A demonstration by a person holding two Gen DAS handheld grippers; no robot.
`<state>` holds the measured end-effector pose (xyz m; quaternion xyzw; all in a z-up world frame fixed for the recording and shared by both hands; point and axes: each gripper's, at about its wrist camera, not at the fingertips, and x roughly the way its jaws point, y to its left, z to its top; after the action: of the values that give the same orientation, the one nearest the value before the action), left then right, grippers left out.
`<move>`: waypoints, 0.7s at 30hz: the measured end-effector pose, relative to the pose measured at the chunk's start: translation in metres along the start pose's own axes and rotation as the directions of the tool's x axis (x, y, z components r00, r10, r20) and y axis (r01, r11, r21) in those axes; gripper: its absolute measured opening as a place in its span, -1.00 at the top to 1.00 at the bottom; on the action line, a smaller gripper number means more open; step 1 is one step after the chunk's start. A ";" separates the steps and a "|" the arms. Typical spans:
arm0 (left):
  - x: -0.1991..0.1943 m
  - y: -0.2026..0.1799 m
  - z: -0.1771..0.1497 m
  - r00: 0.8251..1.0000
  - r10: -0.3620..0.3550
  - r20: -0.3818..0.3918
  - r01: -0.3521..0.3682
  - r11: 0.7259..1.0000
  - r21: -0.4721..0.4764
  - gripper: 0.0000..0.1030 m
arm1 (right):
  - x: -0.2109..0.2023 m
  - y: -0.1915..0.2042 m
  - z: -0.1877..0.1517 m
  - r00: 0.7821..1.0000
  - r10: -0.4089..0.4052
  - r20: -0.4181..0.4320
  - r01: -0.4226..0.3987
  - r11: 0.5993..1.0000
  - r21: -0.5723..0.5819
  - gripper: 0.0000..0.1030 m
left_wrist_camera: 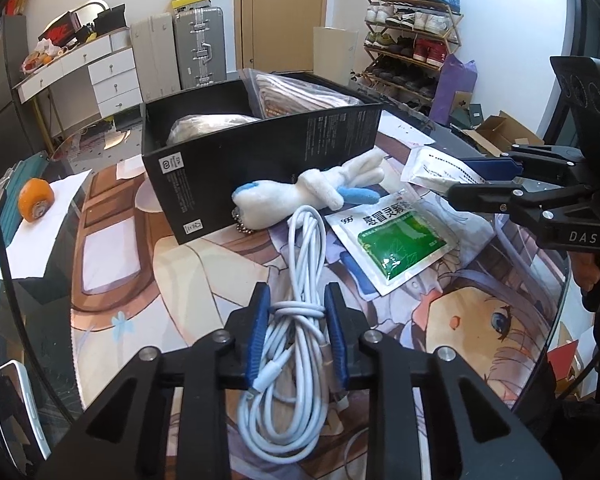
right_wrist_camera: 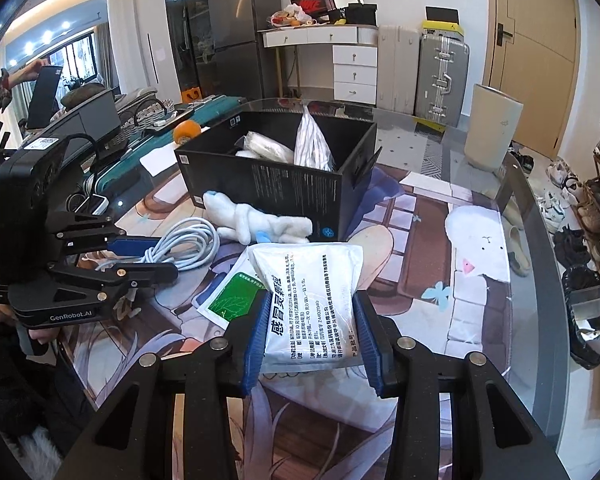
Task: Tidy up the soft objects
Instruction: 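Lift the white cable coil with the left tool while the right tool holds the packet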
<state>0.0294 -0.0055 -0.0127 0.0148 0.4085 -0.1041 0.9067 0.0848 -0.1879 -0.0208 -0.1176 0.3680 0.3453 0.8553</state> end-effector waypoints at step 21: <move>-0.032 0.002 0.009 0.995 -0.015 0.097 0.017 1.000 -0.020 0.50 | -0.029 0.005 0.008 0.996 -0.009 0.094 0.009 1.000 0.000 0.20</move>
<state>0.0159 0.0015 0.0165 -0.0030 0.3651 -0.1076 0.9247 0.0714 -0.1953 0.0056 -0.1031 0.3268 0.3466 0.8732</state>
